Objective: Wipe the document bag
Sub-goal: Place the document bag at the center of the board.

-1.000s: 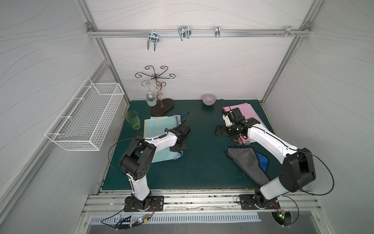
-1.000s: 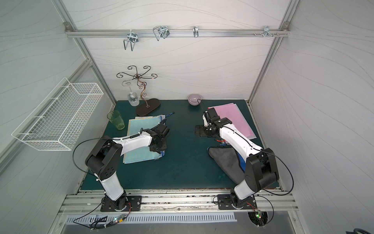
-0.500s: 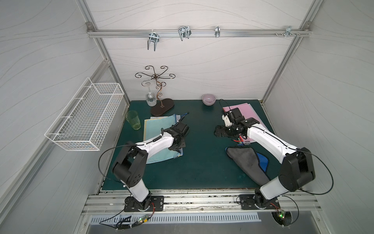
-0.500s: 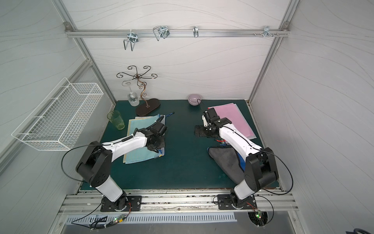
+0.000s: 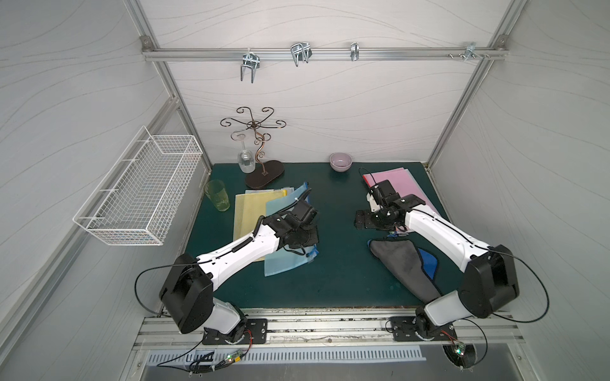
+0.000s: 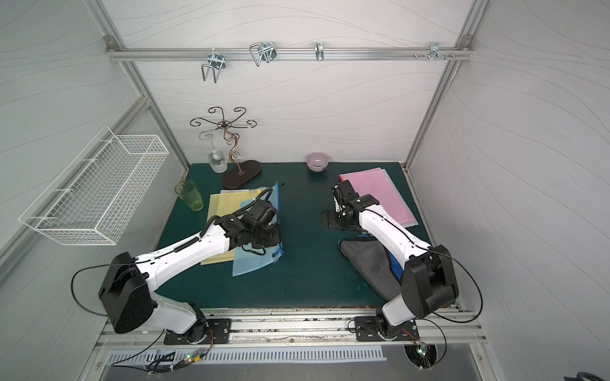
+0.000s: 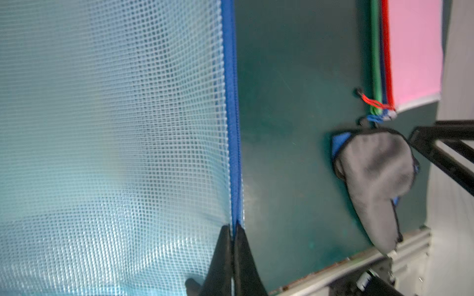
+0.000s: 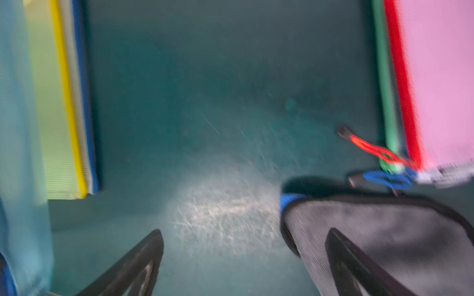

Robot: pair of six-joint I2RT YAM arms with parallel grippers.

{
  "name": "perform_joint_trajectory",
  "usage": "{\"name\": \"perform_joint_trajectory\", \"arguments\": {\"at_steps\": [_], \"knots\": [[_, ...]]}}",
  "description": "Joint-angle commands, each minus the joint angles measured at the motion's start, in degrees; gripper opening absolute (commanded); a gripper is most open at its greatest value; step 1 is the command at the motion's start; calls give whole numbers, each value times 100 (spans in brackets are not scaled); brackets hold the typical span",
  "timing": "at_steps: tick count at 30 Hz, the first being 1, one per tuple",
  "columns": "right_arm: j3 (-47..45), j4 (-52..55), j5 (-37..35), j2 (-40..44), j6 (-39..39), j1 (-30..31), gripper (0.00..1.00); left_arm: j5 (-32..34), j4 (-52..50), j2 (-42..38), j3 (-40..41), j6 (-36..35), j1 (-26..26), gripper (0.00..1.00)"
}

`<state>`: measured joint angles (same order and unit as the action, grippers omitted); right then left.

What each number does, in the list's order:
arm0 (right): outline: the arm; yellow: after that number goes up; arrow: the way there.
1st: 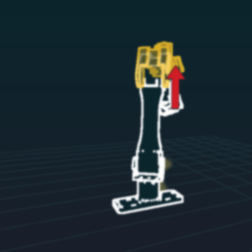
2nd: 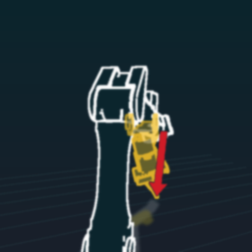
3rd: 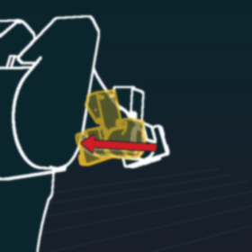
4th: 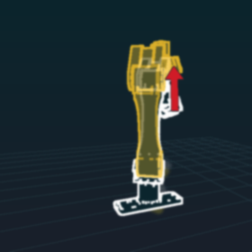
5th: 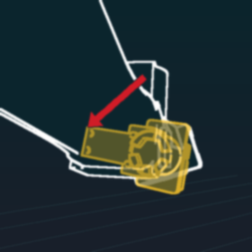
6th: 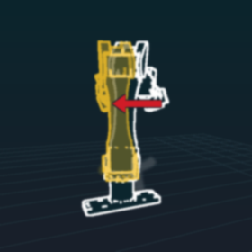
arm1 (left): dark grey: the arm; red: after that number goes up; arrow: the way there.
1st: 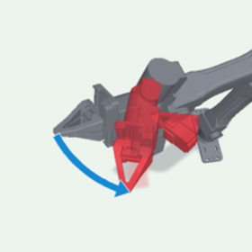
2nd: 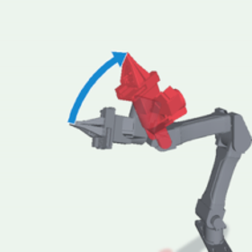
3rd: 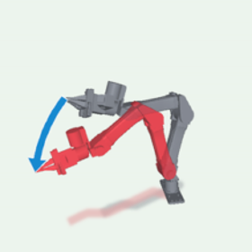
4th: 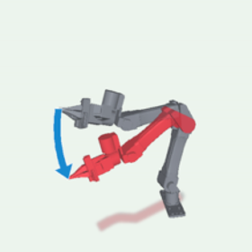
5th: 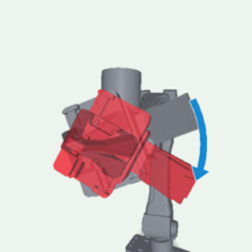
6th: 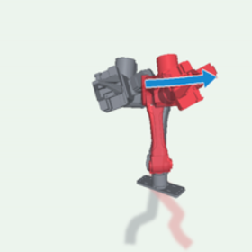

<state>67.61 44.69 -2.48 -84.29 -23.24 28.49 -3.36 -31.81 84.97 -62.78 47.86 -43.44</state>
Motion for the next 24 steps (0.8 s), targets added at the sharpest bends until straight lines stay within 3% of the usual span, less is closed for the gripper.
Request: {"name": "perform_joint_trajectory", "arguments": {"at_steps": [1, 5, 11, 17, 22, 23, 24], "knots": [[-302, 818, -540, 394, -426, 34, 99, -628, 1131, 462, 54, 927, -296, 0], [-874, 1145, -905, 944, -798, 10, 99, -891, 1664, 1245, -366, 1158, -621, 0], [-1669, 995, -683, 1229, -1144, -429, 99, -1367, 2008, 2451, -1064, 1140, -865, 0], [-2176, 309, -234, 654, -1102, -1131, 99, -1628, 2270, 3338, -1688, 1259, -1085, 0], [-2248, -255, -75, 93, -911, -1522, 99, -1684, 2479, 3363, -1414, 1330, -1093, 0], [-2280, -368, -76, -31, -876, -1582, 99, -1700, 2478, 3334, -1359, 1323, -1092, 5], [-2312, -472, -50, -152, -874, -1649, 99, -1710, 2504, 3299, -1301, 1323, -1091, 19]]}}
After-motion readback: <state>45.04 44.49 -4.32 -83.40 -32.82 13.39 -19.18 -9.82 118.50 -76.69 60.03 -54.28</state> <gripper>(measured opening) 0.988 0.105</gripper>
